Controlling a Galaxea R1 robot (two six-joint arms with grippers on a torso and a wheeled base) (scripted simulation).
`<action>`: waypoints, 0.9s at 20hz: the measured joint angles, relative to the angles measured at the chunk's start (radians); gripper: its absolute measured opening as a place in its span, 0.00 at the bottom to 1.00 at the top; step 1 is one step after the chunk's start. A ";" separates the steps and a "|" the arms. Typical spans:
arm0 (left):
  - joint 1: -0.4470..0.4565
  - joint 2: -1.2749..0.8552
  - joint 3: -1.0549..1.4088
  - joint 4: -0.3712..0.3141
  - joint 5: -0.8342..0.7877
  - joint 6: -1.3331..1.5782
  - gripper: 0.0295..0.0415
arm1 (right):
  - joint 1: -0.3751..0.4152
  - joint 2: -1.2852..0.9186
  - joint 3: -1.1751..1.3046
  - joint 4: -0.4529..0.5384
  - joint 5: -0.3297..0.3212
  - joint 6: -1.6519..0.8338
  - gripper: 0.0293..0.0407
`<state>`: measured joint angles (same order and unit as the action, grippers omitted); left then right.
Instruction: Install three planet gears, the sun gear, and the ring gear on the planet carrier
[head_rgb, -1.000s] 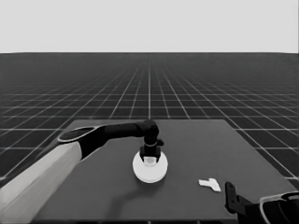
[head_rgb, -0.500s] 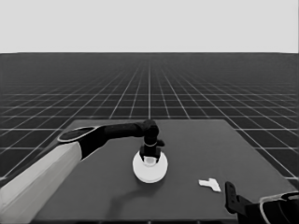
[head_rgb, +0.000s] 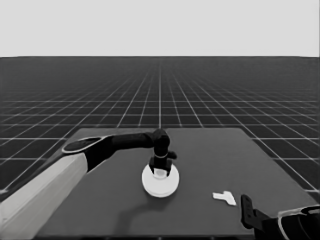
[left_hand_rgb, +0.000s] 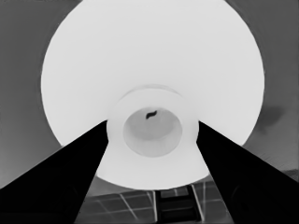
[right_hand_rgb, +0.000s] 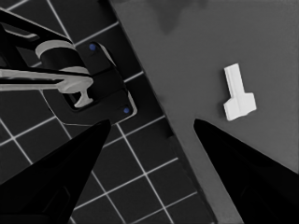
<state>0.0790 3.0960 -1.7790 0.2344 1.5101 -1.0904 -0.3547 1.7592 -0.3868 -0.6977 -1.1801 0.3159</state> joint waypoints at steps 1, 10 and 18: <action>0.000 0.000 0.000 0.000 0.000 0.009 0.44 | 0.000 0.000 0.000 0.000 0.000 0.000 0.81; 0.001 0.000 0.000 0.000 0.000 0.087 0.44 | 0.000 0.000 0.000 0.000 0.000 0.000 0.81; 0.002 0.000 0.000 0.000 0.000 0.157 0.44 | 0.000 0.000 0.000 0.000 0.000 0.000 0.81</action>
<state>0.0810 3.0956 -1.7792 0.2345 1.5099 -0.9332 -0.3547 1.7592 -0.3868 -0.6977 -1.1801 0.3159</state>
